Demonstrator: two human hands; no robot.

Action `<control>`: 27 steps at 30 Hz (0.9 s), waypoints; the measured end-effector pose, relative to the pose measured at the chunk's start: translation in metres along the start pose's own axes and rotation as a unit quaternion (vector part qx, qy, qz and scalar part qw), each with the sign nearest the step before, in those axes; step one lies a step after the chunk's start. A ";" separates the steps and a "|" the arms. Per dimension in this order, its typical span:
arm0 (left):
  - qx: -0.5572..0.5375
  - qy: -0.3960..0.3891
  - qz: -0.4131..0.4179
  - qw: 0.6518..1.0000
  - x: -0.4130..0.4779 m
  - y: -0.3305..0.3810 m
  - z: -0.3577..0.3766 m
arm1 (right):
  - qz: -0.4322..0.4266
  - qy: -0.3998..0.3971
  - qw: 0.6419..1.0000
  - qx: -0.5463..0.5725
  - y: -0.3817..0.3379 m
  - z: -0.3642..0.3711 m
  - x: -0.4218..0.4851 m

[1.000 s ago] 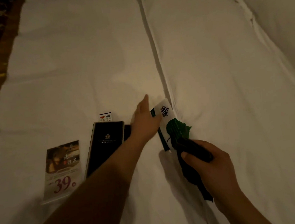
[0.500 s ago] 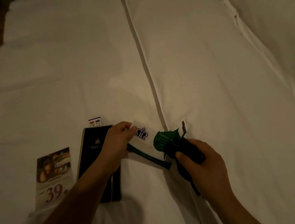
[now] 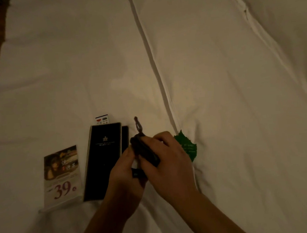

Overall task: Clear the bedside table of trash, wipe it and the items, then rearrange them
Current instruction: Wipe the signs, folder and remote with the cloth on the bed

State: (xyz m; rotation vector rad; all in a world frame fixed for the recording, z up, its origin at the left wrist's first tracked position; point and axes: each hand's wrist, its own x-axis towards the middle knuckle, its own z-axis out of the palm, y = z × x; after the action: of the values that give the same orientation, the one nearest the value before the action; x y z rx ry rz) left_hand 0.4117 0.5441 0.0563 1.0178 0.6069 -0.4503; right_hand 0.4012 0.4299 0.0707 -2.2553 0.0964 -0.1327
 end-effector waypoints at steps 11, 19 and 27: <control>-0.094 -0.020 -0.092 0.991 -0.006 0.003 0.002 | 0.052 -0.086 0.995 0.017 -0.004 -0.005 -0.035; -0.104 0.049 -0.067 0.991 0.000 0.007 -0.014 | 0.323 0.025 0.924 0.205 0.038 -0.046 -0.040; 0.203 0.174 0.097 0.959 0.015 -0.004 -0.022 | 0.335 -0.025 0.823 0.457 0.017 -0.065 -0.037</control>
State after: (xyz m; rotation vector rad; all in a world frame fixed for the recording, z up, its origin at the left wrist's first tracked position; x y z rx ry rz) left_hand 0.4151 0.5609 0.0352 1.5549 0.7357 -0.2237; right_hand 0.3557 0.3739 0.0962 -1.1581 0.6460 0.2256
